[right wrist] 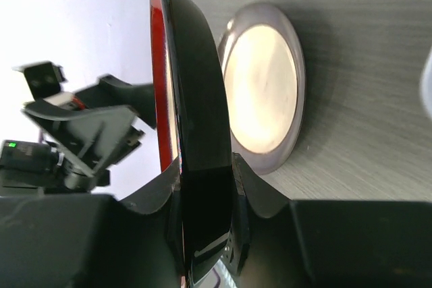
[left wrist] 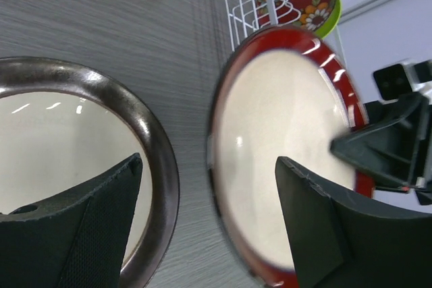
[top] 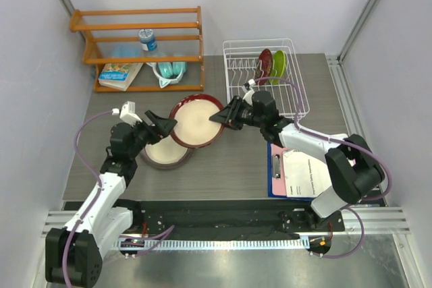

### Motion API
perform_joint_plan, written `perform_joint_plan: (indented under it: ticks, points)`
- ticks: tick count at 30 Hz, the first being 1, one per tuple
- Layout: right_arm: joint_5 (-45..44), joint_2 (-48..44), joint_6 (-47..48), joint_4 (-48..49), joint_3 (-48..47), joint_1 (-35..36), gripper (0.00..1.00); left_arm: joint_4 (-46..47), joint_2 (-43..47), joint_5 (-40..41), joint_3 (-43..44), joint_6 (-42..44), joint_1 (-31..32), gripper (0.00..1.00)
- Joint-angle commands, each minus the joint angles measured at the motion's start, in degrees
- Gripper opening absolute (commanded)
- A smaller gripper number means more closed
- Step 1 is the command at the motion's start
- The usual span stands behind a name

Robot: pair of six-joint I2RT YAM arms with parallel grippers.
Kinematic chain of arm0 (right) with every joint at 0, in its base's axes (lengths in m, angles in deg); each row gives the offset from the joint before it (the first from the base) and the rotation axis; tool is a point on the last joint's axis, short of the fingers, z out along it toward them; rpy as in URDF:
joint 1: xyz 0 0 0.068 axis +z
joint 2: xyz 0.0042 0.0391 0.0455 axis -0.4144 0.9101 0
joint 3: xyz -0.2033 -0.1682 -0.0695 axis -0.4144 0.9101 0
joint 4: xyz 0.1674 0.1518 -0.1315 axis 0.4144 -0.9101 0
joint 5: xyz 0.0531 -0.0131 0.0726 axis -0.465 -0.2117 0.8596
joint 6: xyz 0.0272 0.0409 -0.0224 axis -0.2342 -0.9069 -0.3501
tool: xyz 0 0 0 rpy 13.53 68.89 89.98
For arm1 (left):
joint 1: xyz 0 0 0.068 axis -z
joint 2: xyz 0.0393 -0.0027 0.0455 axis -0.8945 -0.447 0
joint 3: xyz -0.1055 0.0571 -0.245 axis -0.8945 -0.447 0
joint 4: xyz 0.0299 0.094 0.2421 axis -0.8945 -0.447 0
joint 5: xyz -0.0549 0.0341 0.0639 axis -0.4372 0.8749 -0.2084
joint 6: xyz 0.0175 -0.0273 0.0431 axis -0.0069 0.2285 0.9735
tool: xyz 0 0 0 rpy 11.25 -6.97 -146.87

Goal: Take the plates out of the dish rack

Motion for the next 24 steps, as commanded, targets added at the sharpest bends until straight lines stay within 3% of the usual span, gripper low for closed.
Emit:
perform_joint_plan:
  ticks: [1,6,14,17,18,21,24]
  points:
    - [1.77,0.36,-2.41,12.28,-2.90,2.27,0.01,7.82,0.08,-3.19,0.07,-1.92,0.38,0.79]
    - [4.40,3.18,-6.37,20.62,-2.28,2.97,0.01,9.50,-0.71,-4.77,-1.07,-2.98,0.38,0.63]
    - [4.41,2.13,-4.08,16.50,-4.65,3.06,0.01,7.48,-0.09,-4.51,-2.13,-2.71,0.38,0.70]
    - [4.67,1.95,-3.74,17.03,-4.56,3.06,0.01,7.56,-0.53,-5.21,-2.48,-3.24,0.38,0.63]
    - [5.11,1.95,-3.73,17.38,-4.65,3.06,0.01,7.56,-0.62,-5.48,-2.57,-3.50,0.38,0.53]
    - [4.94,1.43,-1.99,15.90,-5.53,3.06,0.01,7.30,-0.27,-5.48,-3.27,-3.50,0.47,0.48]
    - [5.20,0.98,-0.58,14.40,-6.67,3.06,0.01,5.90,0.26,-5.04,-3.19,-3.24,0.38,0.36]
